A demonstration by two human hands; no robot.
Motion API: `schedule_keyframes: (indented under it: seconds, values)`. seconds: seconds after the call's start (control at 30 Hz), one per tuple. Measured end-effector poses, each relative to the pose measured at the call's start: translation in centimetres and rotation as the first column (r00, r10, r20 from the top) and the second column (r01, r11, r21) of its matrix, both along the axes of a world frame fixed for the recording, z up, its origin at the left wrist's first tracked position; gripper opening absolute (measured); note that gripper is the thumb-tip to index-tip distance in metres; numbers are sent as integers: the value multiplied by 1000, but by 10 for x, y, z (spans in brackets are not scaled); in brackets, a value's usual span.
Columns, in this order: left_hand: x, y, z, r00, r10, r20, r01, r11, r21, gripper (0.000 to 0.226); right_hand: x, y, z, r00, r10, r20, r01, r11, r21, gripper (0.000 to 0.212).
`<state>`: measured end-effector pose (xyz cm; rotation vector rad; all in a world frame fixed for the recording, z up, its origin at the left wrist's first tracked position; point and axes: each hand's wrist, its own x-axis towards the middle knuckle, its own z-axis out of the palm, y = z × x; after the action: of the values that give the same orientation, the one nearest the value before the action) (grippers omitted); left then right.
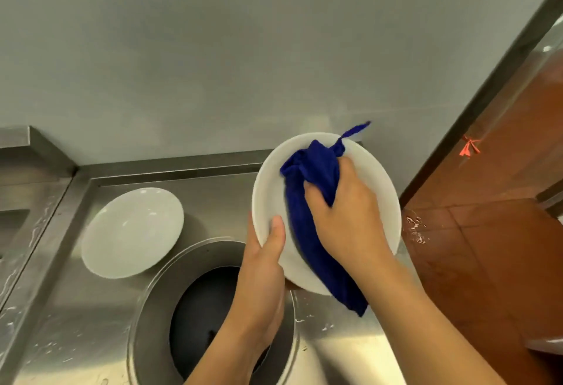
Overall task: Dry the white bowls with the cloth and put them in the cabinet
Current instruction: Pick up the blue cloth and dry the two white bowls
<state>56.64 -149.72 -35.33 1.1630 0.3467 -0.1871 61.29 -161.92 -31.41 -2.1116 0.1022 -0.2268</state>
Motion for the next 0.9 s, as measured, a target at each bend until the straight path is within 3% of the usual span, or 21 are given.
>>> schedule_keyframes:
  seconds: [0.07,0.13,0.2,0.27,0.33,0.4,0.43,0.47,0.53,0.6,0.67,0.73,0.77,0.83,0.9]
  values:
    - [-5,6,5,1000,19,-14,-19,1000,-14,56,-6,18,1,986,144,-80,-141,989,49,21]
    - [-7,23,9,995,100,4,-100,995,-21,60,-14,28,2,924,328,-195,-333,943,9,10]
    - [-6,44,15,983,180,32,-180,983,-23,56,-22,25,7,860,395,-324,-461,873,-160,14]
    - [-9,59,17,974,218,54,-216,976,-34,55,-19,19,14,896,271,-352,-413,801,-434,17]
    - [-16,63,18,980,194,51,-192,981,-39,51,-7,21,21,982,89,-169,-174,780,-601,28]
    - [-23,60,20,985,169,25,-168,985,-49,52,2,40,24,1000,25,17,-13,861,-508,33]
    - [-24,59,20,987,158,32,-155,986,-59,53,5,54,25,998,53,35,-35,916,-400,31]
    - [-24,61,20,985,165,46,-161,984,-69,51,5,70,24,992,128,2,-122,956,-266,27]
    - [-21,70,20,971,230,66,-225,972,-66,47,0,93,19,938,333,-99,-341,937,-81,17]
    - [-17,84,21,956,280,90,-277,960,-43,53,-7,96,17,853,483,-197,-506,858,-88,17]
    - [-16,98,21,949,298,99,-295,954,-41,61,-9,83,19,818,489,-301,-565,781,-265,24]
    - [-18,105,21,947,306,100,-305,952,-31,65,-5,68,21,877,358,-321,-480,697,-533,31]
    - [-18,107,21,947,307,98,-305,952,-27,65,1,63,24,933,265,-243,-359,691,-627,32]
    - [-20,108,21,949,303,87,-302,953,-30,64,15,72,29,990,139,-24,-119,733,-670,29]
    - [-17,109,23,956,279,90,-278,960,-23,61,24,102,27,988,131,84,-56,803,-593,29]
